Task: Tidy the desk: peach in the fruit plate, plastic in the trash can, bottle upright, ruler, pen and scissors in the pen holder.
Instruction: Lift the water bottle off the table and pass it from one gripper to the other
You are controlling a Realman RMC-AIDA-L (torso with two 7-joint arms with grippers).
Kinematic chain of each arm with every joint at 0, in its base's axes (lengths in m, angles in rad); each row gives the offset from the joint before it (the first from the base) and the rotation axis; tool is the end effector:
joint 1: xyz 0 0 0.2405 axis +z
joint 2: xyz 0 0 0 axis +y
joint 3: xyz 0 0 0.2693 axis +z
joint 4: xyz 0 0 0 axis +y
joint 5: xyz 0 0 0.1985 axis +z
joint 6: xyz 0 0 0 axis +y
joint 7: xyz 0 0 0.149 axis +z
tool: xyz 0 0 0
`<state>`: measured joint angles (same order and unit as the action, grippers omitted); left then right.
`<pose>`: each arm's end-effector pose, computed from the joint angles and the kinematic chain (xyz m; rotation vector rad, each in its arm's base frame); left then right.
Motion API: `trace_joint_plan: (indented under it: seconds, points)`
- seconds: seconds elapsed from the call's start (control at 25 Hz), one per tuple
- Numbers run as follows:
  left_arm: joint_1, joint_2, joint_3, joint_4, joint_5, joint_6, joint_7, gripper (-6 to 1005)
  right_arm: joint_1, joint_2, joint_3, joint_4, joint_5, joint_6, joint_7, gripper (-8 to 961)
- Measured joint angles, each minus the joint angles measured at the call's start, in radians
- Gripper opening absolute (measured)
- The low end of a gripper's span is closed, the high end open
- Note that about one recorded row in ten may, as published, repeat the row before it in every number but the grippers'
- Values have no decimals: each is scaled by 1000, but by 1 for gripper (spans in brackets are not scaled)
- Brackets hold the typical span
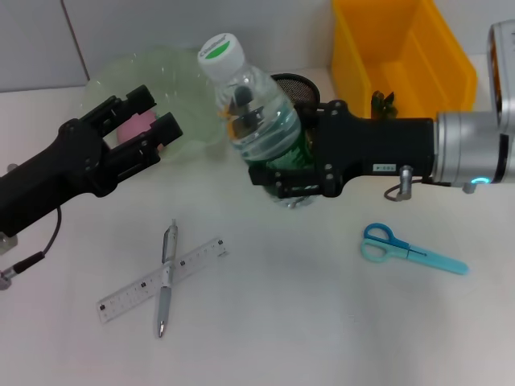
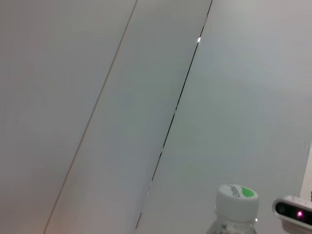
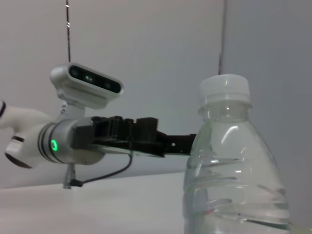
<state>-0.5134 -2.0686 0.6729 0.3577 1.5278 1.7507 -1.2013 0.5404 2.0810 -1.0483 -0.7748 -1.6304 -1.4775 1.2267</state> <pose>-0.2347 0.3111 0.0013 -2.4076 -0.5880 -1.4402 0.1942 0.3465 -0.0182 -2.7426 0.1108 0.8430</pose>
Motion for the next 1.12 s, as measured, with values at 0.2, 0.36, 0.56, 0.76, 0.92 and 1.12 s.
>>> trace_joint_plan:
  seconds: [0.2, 0.36, 0.56, 0.76, 0.92, 1.12]
  points:
    - [-12, -2, 2, -49, -30, 18, 29, 802, 7, 0, -51, 48, 64, 2, -45, 760]
    - [-20, -4, 4, -67, -39, 33, 44, 802, 18, 2, -64, 79, 75, 3, -62, 760]
    - [-21, -4, 5, -71, -39, 36, 47, 801, 36, 5, -69, 127, 100, 6, -77, 760]
    - [-25, -5, 7, -96, -40, 52, 81, 801, 48, 5, -79, 149, 105, 4, -86, 759]
    - [-33, -5, 7, -114, -42, 53, 113, 801, 61, 5, -105, 162, 105, 8, -82, 759]
    - [-37, -5, 7, -124, -43, 54, 123, 802, 89, 5, -110, 201, 105, 11, -81, 760]
